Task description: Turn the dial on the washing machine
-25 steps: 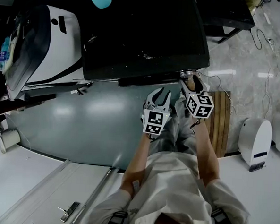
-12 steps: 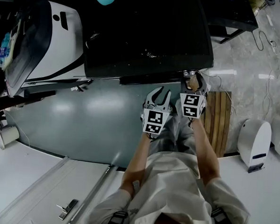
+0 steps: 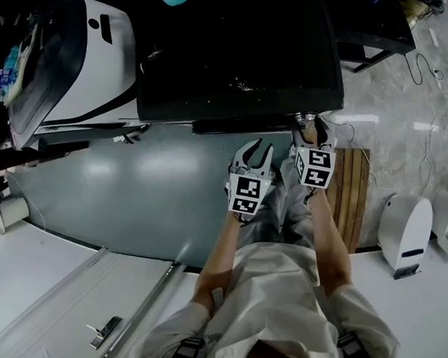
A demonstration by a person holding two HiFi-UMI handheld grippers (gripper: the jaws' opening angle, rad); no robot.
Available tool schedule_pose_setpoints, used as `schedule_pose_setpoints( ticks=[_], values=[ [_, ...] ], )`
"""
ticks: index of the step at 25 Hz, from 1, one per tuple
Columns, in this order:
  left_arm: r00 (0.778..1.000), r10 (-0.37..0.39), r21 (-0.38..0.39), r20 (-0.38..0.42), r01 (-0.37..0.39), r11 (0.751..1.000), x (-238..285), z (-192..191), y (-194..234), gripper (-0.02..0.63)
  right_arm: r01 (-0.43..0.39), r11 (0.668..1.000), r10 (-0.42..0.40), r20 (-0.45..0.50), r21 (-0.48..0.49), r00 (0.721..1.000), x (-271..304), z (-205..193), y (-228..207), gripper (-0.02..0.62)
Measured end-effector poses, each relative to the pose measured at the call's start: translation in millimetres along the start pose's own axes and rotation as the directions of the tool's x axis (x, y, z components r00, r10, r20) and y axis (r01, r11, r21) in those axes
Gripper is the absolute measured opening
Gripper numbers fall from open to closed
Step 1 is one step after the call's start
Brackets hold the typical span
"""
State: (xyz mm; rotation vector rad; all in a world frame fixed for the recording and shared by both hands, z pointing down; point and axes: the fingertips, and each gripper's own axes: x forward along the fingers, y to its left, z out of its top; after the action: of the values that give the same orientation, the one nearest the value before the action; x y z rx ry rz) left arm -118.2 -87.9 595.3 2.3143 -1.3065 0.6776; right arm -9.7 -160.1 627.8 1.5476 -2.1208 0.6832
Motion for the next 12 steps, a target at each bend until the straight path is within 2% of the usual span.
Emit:
schedule_pose_setpoints(
  ticks=[6,12],
  values=[
    [1.000,0.001,0.002,0.001,-0.001,1.000,-1.5,0.0,-1.2,0.107,-0.052,0.988,0.048,0.029,0.144,0.998,1.0,-0.8,-2.4,0.270],
    [1.000,0.002,0.002,0.000,-0.002,1.000,-2.4,-0.9,-2.4,0.107,-0.082,0.972,0.074,0.043,0.218,0.996,1.2,-1.3,-3.8,0.270]
  ],
)
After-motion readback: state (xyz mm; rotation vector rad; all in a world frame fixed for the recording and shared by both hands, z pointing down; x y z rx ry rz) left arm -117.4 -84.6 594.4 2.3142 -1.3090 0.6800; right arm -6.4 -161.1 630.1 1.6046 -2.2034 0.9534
